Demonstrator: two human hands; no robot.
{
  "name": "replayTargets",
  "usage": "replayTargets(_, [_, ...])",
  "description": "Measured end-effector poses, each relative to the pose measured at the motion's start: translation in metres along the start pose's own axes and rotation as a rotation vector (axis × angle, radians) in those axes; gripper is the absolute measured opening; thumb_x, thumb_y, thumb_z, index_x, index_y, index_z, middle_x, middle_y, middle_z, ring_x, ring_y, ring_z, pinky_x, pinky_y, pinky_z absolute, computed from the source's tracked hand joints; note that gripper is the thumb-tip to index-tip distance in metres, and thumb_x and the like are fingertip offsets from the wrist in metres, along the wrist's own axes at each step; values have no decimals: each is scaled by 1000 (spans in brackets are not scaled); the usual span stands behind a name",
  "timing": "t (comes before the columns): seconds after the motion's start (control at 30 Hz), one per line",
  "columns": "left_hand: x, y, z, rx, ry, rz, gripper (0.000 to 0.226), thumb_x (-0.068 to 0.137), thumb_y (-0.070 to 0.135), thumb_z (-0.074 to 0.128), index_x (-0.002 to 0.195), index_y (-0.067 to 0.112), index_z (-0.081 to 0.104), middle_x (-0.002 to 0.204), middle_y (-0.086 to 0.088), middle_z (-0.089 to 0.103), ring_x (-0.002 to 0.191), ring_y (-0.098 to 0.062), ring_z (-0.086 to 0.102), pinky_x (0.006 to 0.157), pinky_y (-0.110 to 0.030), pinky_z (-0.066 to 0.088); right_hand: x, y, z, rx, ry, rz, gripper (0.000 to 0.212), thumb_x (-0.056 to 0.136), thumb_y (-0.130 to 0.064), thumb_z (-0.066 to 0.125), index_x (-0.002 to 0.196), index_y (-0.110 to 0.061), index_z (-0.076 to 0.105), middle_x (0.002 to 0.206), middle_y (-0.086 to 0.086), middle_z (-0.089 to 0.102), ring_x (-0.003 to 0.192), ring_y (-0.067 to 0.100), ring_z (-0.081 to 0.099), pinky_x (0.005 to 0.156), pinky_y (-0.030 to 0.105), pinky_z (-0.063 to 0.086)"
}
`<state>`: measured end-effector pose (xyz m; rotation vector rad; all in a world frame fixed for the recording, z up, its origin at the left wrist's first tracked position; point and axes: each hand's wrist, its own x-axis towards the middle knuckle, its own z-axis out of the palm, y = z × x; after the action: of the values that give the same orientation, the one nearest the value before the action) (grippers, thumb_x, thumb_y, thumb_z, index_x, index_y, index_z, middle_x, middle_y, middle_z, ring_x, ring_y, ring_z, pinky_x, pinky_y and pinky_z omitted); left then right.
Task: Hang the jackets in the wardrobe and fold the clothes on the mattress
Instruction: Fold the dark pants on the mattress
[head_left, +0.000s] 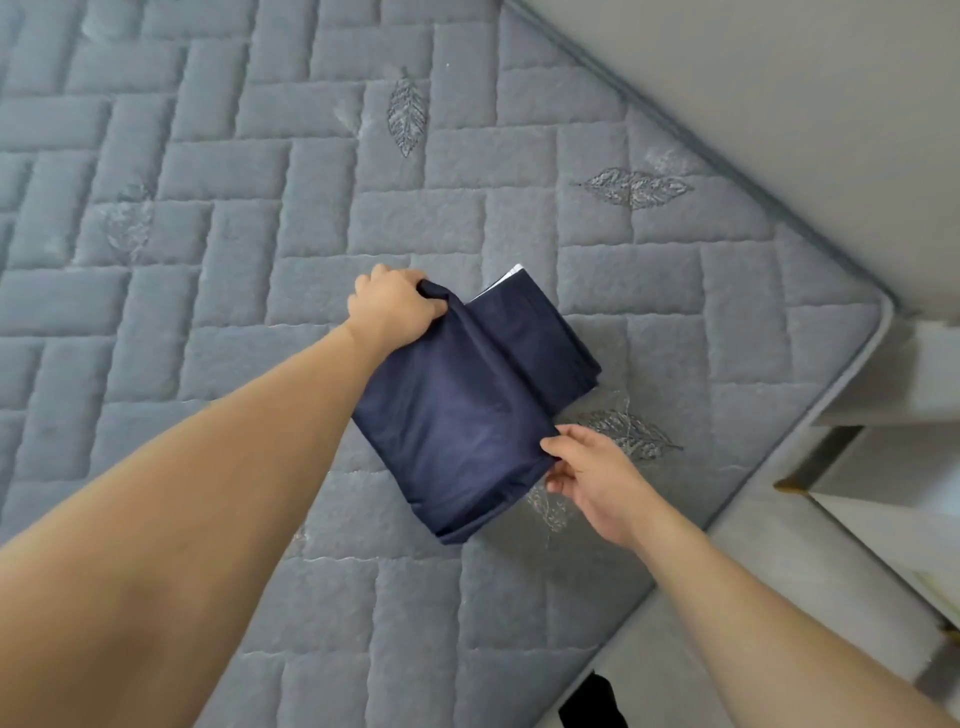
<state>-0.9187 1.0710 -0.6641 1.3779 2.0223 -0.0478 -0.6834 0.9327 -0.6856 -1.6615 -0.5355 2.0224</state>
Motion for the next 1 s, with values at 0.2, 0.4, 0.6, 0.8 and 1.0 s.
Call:
replayTargets(0.2, [40,32,31,-325,-109,70,14,96,28,60,102,15,63,99,2,66,97,-20,62,77,-29,47,31,-21,-44,-66,76,-25,18,93,0,55,91,-15,65,85,3,64,65,11,53,57,24,43])
replayTargets(0.4, [69,53,62,-383,-50,72,17,96,28,59,108,17,62,99,3,66,97,-19,63,89,-32,50,50,-22,-54,-299,57,-282,50,86,9,56,118,-29,51,113,-2,63,95,4,62,78,19,49])
replayTargets(0.6, [79,53,72,-304,-12,77,22,96,35,56,109,17,60,104,1,67,98,-22,63,95,-45,50,55,-30,-52,-268,164,-428,35,86,-2,64,93,-35,56,90,-9,64,81,6,59,73,22,50])
replayTargets(0.8, [80,57,70,-302,16,97,19,98,33,54,111,19,58,105,1,66,99,-23,62,94,-44,50,55,-28,-69,-748,504,-622,20,90,-4,52,94,-23,57,77,-16,55,68,9,51,62,26,38])
replayTargets(1.0, [85,64,71,-337,-35,87,19,98,28,56,114,19,60,107,3,66,102,-21,62,96,-41,50,54,-34,-83,-773,246,-683,25,81,4,58,88,-19,54,86,-9,54,74,15,51,64,25,44])
